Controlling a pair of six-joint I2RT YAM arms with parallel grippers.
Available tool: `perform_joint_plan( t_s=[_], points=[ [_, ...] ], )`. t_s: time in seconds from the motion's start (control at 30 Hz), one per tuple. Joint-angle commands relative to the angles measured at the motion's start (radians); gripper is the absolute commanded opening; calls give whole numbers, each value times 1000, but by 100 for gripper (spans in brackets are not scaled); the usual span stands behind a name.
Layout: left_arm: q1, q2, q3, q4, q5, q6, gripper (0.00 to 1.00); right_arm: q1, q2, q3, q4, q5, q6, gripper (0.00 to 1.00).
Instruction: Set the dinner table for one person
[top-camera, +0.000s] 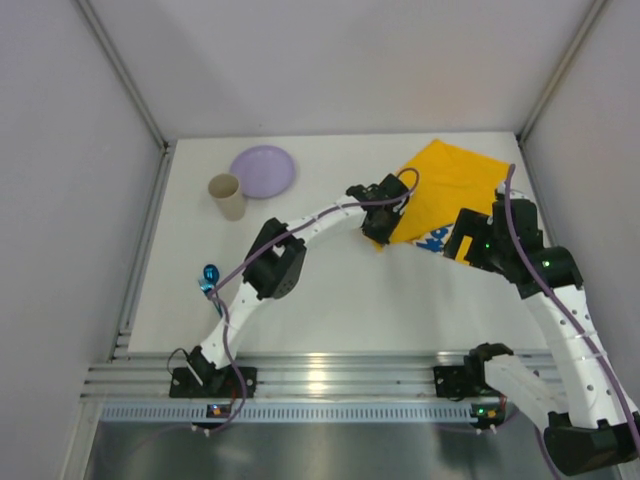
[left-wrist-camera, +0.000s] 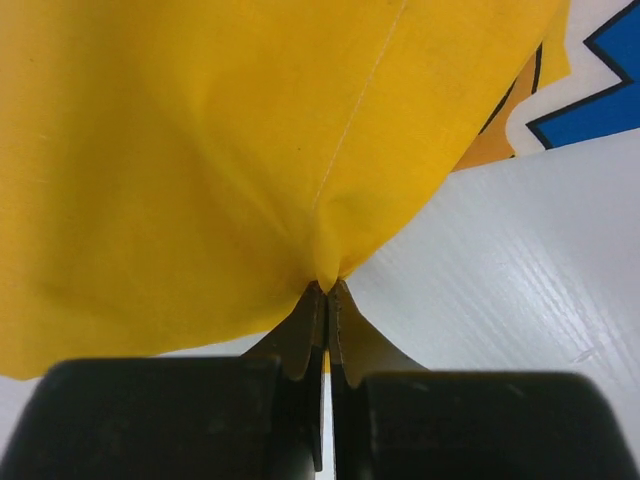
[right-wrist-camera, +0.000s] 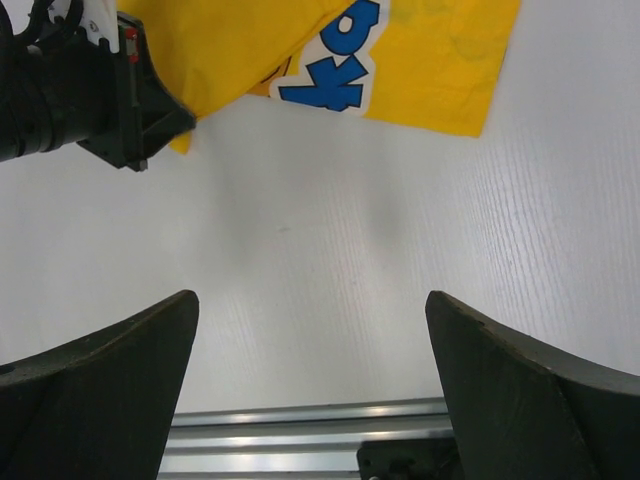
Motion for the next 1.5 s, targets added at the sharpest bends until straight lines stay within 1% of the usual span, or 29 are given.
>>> perform_joint_plan(
  t_s=[0.0,0.13,0.2,0.23,0.27,0.3,0.33,0.37,0.4,0.43,0.5,0.53,0.57,0.6,0.63,0.67,0.7,0.8,0.83,0.9,0.93,1.0,1.03,1.07,1.1,1.17,1.23,1.33,1.47],
  points=[
    [-8,42,-37,-100,108,-67,0,7,-9,20,19,-11,-23,98],
    [-4,-79,-138,-69,221,-213,0,12,4,4,19,-29,-20,99],
    [1,-204,-256,-11,344,-355,0,12,36,2,12,-43,-14,99],
    [1,-250,-308,83,373,-413,0,12,51,8,-5,-45,-15,98],
    [1,-366,-433,134,426,-537,0,12,88,14,-16,-46,-12,98],
    [-1,-428,-505,202,442,-604,0,12,108,22,-30,-43,-14,98],
    [1,-497,-661,263,453,-669,0,12,125,31,-50,-40,-12,97],
    [-1,-613,-740,373,457,-802,0,12,154,33,-56,-38,-6,97],
    [1,-673,-812,409,456,-858,0,11,163,30,-59,-35,-3,97],
    [-7,-723,-937,432,450,-906,0,10,166,17,-55,-32,-2,97],
    [-22,-836,-1012,424,418,-942,0,9,157,-9,-35,-34,14,98],
    [-48,-858,-1029,375,395,-925,4,9,151,-47,-10,-35,17,98],
    [-62,-876,-1022,265,361,-884,30,7,139,-67,1,-37,24,98],
    [-74,-895,-1005,211,305,-861,40,6,134,-82,5,-37,31,98],
    [-96,-896,-955,174,280,-836,79,6,131,-110,4,-38,37,98],
    [-105,-889,-916,134,252,-784,98,7,123,-124,-1,-43,40,98],
    [-111,-858,-866,47,187,-755,99,7,116,-148,-2,-48,52,98],
    [-122,-765,-623,-41,108,-614,99,6,99,-187,5,-58,75,98],
    [-123,-678,-486,-87,65,-575,99,4,100,-208,11,-58,81,99],
    [-127,-558,-337,-136,16,-466,98,-6,111,-220,2,-83,107,98],
    [-131,-418,-170,-209,-13,-434,99,-9,113,-221,-1,-87,115,98],
    [-145,-291,5,-286,-85,-342,98,-22,111,-205,-22,-66,133,98],
    [-163,-221,152,-340,-108,-287,98,-32,108,-199,-31,-55,139,98],
    [-169,-130,202,-357,-147,-268,98,-51,105,-191,-44,-46,141,98],
    [-174,-98,228,-362,-158,-256,98,-107,102,-176,-70,-32,137,97],
    [-174,-79,172,-313,-173,-245,95,-175,87,-167,-96,-19,132,91],
    [-176,-96,42,-241,-164,-225,94,-186,88,-147,-143,41,149,83],
    [-198,-111,-20,-146,-156,-147,89,-233,74,-141,-180,54,198,75],
    [-248,-80,21,-111,-204,-80,89,-263,117,-78,-199,29,201,76]
  ],
)
